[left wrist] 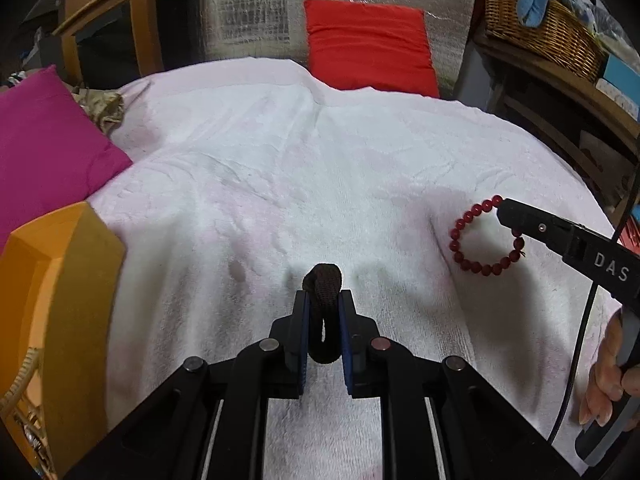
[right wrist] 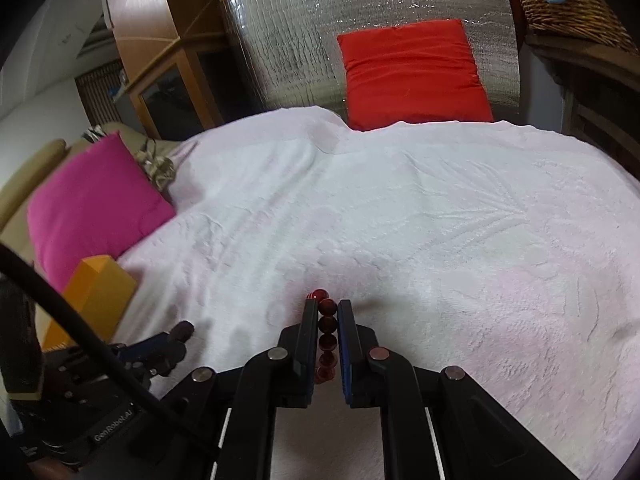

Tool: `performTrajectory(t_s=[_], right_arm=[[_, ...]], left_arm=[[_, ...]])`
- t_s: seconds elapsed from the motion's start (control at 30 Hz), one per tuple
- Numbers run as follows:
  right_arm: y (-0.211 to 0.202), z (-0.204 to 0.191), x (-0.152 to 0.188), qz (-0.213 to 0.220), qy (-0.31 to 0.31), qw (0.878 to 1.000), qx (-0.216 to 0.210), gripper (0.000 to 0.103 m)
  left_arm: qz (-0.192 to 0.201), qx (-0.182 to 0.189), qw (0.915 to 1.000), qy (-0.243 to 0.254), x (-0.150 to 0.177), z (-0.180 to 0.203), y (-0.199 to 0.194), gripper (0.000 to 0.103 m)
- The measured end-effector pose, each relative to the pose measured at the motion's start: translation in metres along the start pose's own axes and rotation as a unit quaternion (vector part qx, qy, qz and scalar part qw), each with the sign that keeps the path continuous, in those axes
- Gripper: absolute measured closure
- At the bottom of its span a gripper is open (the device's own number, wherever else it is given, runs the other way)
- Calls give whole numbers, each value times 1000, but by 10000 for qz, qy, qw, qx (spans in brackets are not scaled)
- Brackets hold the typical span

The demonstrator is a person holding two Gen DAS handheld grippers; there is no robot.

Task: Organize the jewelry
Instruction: 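Carry the black hair tie and red bracelet into the orange box with both tools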

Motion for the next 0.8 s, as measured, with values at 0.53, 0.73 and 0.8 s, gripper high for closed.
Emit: performTrajectory(t_s=[0.53, 0.73, 0.8], right_arm=[[-44, -33, 11, 279, 248, 9984, -426, 92], [-54, -43, 26, 241, 281, 9980, -504, 92], [-57, -48, 31, 242, 233, 9982, -500, 92]], left_arm=[[365, -348, 9987, -37, 20, -1, -53, 88], [520, -394, 9977, -171, 30, -10, -75, 89], [606, -438, 9970, -202, 35, -13, -84, 88]])
Point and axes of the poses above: each gripper's, at about its wrist camera, not at the fingertips, and y roughly the way its jaws point, z to its right, x to its underside, the point moved 5 cm from there along y, roughly the way its jaws point, and after that the axes turned 5 degrees about -y, right-handed, at the moved point
